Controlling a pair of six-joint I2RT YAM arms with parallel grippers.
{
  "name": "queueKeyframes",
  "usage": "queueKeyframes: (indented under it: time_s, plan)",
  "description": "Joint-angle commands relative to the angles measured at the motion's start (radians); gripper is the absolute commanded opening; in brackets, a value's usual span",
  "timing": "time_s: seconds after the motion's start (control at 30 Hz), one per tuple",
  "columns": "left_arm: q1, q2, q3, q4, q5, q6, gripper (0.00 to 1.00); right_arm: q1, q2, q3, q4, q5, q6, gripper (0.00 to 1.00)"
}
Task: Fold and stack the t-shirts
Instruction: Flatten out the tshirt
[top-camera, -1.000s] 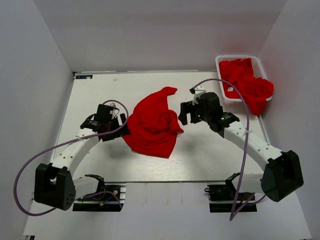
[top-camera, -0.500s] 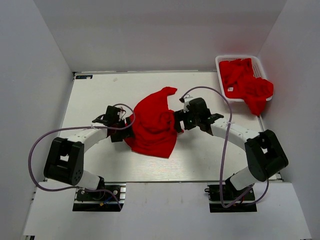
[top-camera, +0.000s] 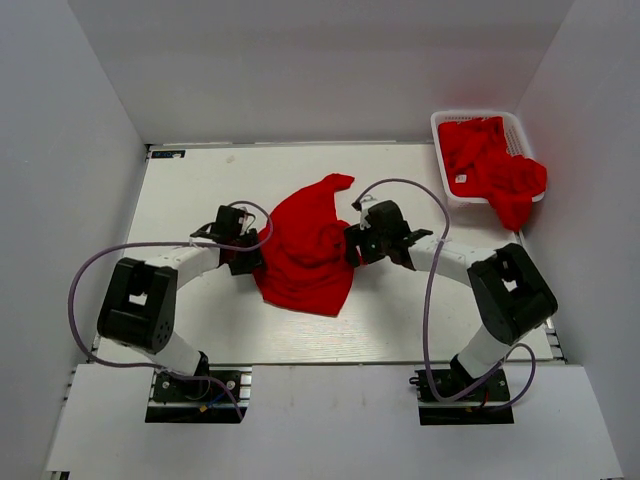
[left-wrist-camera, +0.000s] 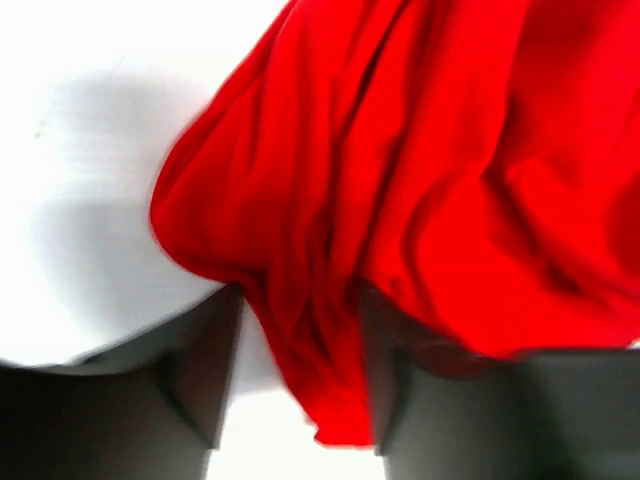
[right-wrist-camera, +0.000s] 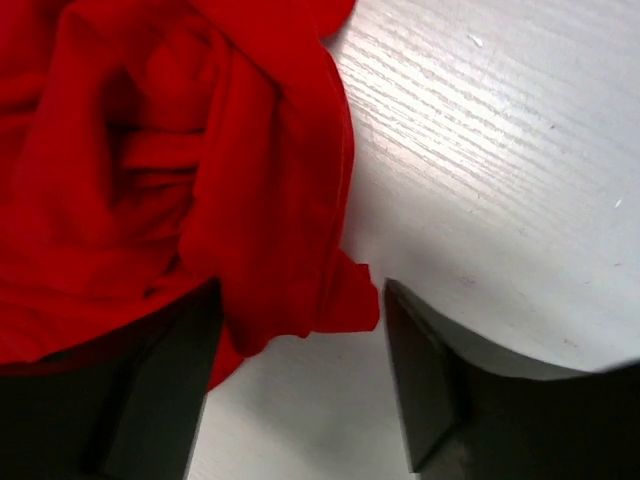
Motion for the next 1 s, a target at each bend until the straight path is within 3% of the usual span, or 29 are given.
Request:
queueKeyframes:
  time_s: [0.0, 0.03, 0.07, 0.1, 0.13, 0.2, 0.4, 0.77, 0.97]
  plan:
    - [-0.013, 0.086, 0.023, 0.052, 0.020, -0.005, 0.51, 0.007, 0.018, 0.041, 0.049, 0.030, 0.022, 0.67]
    - [-0.013, 0.101, 0.035, 0.052, 0.020, -0.005, 0.42, 0.004, 0.022, 0.044, 0.052, 0.030, 0.031, 0.58]
    - [-0.013, 0.133, 0.051, 0.052, 0.020, 0.009, 0.21, 0.004, 0.021, 0.049, 0.061, 0.015, 0.034, 0.38]
    - [-0.013, 0.147, 0.093, 0.040, 0.020, 0.018, 0.07, 0.004, 0.013, 0.057, 0.069, 0.010, 0.039, 0.28]
    - [-0.013, 0.148, 0.117, 0.028, 0.008, 0.018, 0.00, 0.003, 0.004, 0.058, 0.081, 0.005, 0.039, 0.18]
    - [-0.013, 0.148, 0.175, 0.014, -0.001, 0.053, 0.00, -0.002, -0.031, 0.058, 0.107, -0.037, 0.028, 0.00]
    - [-0.013, -0.048, 0.264, 0.003, -0.105, 0.081, 0.00, -0.005, -0.209, 0.034, 0.197, 0.036, 0.031, 0.00]
    - [-0.013, -0.426, 0.465, -0.072, -0.259, 0.177, 0.00, -0.004, -0.590, 0.112, 0.083, 0.618, -0.150, 0.00]
    - [-0.013, -0.565, 0.568, -0.085, -0.257, 0.268, 0.00, -0.002, -0.800, 0.196, 0.022, 0.656, -0.256, 0.00]
